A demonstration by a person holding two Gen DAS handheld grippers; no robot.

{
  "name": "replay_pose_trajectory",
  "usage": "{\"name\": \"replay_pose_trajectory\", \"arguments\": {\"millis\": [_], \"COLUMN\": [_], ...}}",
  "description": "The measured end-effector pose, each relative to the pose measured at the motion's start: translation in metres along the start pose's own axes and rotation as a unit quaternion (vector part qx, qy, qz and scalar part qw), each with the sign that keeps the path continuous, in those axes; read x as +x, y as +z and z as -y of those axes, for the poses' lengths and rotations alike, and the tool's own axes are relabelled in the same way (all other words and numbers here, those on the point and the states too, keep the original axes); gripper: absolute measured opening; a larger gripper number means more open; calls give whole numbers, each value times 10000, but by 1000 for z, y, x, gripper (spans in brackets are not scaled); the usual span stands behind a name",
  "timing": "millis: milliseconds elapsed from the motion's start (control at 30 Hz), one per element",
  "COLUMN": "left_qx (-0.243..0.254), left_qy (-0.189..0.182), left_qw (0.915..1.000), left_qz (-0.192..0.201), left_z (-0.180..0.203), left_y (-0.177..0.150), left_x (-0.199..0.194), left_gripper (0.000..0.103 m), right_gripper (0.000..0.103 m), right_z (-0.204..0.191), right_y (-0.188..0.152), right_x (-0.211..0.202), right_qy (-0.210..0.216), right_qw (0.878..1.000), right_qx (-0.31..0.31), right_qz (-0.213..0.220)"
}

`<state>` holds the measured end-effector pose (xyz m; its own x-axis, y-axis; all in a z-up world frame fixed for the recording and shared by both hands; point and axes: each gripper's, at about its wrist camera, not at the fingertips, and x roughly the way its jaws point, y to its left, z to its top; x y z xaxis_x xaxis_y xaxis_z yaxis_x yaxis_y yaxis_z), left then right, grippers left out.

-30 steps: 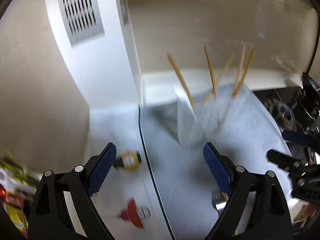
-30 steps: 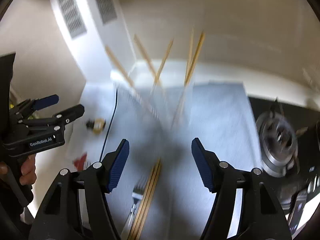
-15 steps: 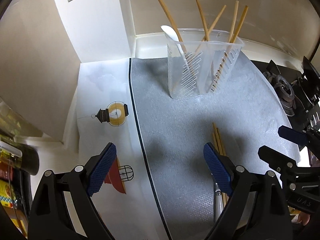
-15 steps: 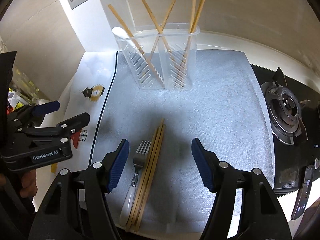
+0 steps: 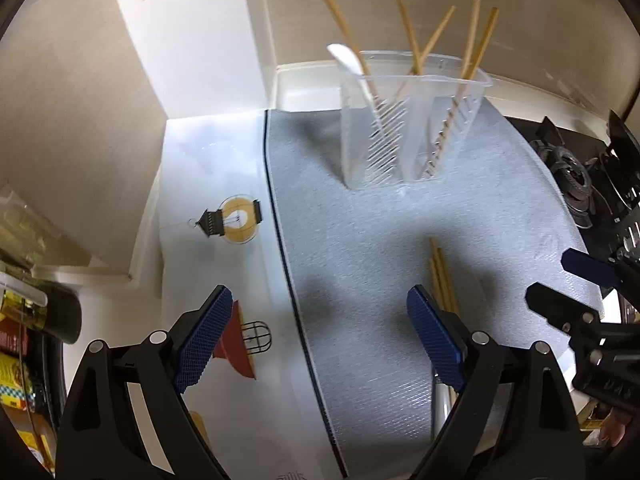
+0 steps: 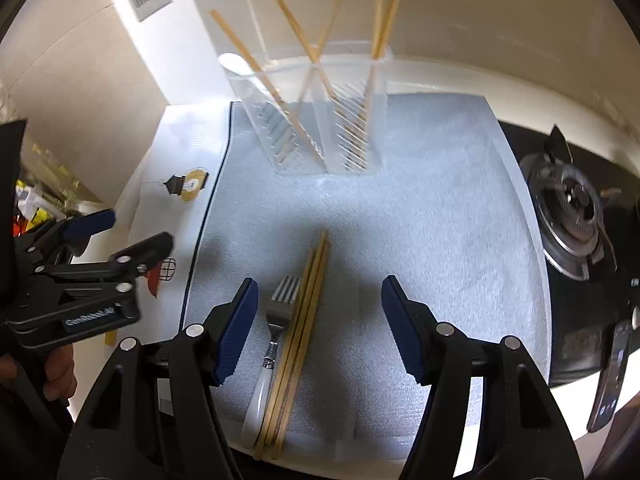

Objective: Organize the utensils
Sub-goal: 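Move both open tools back down toward the fork and chopsticks on the mat, then close the left tool on the silver fork while the right tool grasps a wooden chopstick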

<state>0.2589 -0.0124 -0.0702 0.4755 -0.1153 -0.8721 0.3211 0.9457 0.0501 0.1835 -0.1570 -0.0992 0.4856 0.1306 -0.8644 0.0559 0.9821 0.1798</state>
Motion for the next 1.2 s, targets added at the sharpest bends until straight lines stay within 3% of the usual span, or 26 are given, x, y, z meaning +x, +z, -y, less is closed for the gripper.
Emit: {"name": "replay_pose_trajectory", "arguments": {"millis": [67, 133, 233, 467, 667, 800, 867, 1033, 1200], "left_qx": [-58, -102, -163, -573, -820, -836, -804, -651, -277], "left_qy": [42, 84, 156, 456, 633, 620, 569, 226, -908], "left_qw": [10000, 9999, 9997, 9972, 9944, 9943, 9949, 9971, 9942], "left_qz": [-48, -90, -131, -142, -186, -217, -235, -313, -496], "left_z": [-4, -8, -15, -47, -68, -70, -66, -49, -16], "left_y": [-2, -3, -5, -4, -5, -5, -5, -6, -8], "left_x": [2, 5, 7, 10, 13, 16, 17, 22, 34], "left_gripper": [86, 86, 86, 86, 86, 86, 86, 86, 83], "right_gripper": [49, 26, 14, 10, 10, 9, 8, 6, 6], "right_z": [6, 10, 8, -3, -16, -35, -34, -3, 38], "right_y": [-1, -1, -1, 1, 2, -1, -2, -4, -18], "right_x": [9, 21, 43, 100, 120, 123, 124, 105, 87], "right_qy": [75, 182, 323, 275, -19, -392, -401, -331, -449], "right_qw": [9997, 9987, 9965, 9907, 9900, 9887, 9895, 9946, 9945], "right_qx": [138, 222, 167, 62, -320, -854, -777, -168, 302], "right_qz": [-186, -425, -749, -1329, -1376, -1165, -1147, -971, -901]}}
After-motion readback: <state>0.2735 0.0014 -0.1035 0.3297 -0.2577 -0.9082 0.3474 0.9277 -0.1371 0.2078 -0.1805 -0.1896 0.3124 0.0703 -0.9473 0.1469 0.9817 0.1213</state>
